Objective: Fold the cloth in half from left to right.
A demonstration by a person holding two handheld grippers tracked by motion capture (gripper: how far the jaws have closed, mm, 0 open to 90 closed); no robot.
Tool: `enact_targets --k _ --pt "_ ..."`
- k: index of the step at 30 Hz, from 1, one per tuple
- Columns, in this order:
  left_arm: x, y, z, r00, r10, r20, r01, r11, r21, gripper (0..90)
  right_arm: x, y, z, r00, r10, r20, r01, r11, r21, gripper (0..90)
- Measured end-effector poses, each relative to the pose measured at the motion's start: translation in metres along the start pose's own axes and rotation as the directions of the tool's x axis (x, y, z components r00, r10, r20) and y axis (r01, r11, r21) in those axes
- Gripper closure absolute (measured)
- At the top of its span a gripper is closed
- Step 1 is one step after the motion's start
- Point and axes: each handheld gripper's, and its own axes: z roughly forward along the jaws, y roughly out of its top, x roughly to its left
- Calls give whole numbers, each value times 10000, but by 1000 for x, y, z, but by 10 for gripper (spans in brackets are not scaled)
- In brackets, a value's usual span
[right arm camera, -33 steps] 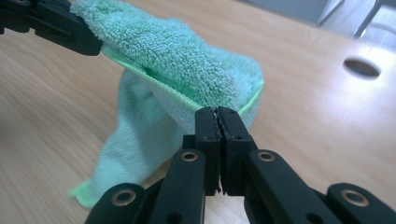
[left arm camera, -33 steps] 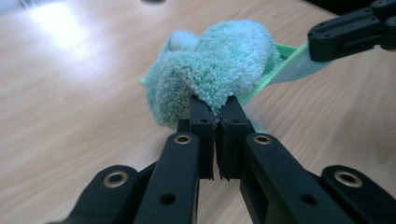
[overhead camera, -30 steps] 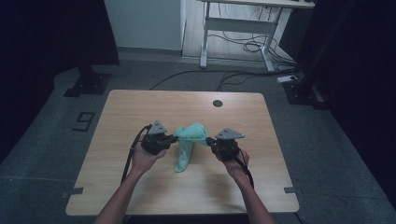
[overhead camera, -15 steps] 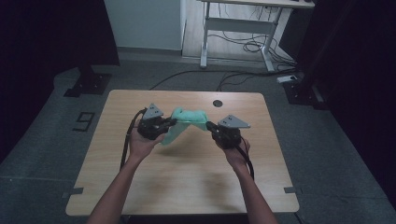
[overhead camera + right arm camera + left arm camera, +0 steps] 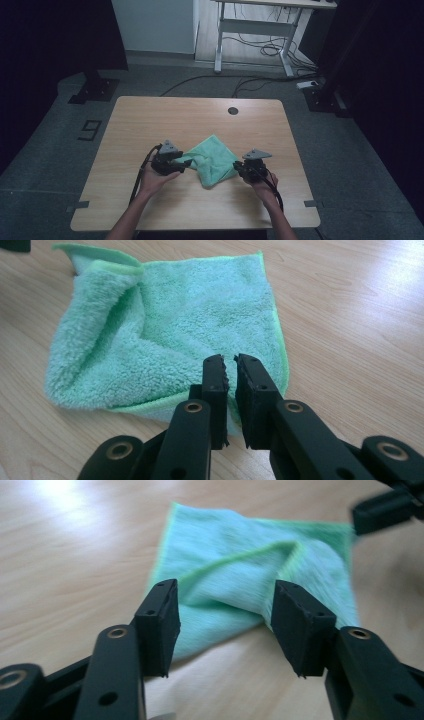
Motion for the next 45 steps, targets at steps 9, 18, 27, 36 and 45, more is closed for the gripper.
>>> enact_targets --k 9,18,27,36,45 --pt "21 -3 36 9975 -322 -626 382 9946 962 468 2 -2 3 10000 70 -34 -70 10000 17 805" --pt "25 -8 45 9970 261 -728 -144 9876 1564 767 -8 -11 2 9992 380 111 -381 9993 36 819" --pt "31 7 13 9976 82 -695 -81 10000 14 890 -17 -7 -6 9965 675 491 -659 9973 -335 875" --pt "48 56 -48 9879 188 -1539 -461 9834 -1754 891 -31 53 -17 9911 758 1099 -579 9859 -1571 886" --pt "35 14 -66 9946 483 -918 -627 9851 -1604 871 -35 42 -26 9925 547 1092 -353 9845 -1720 876"
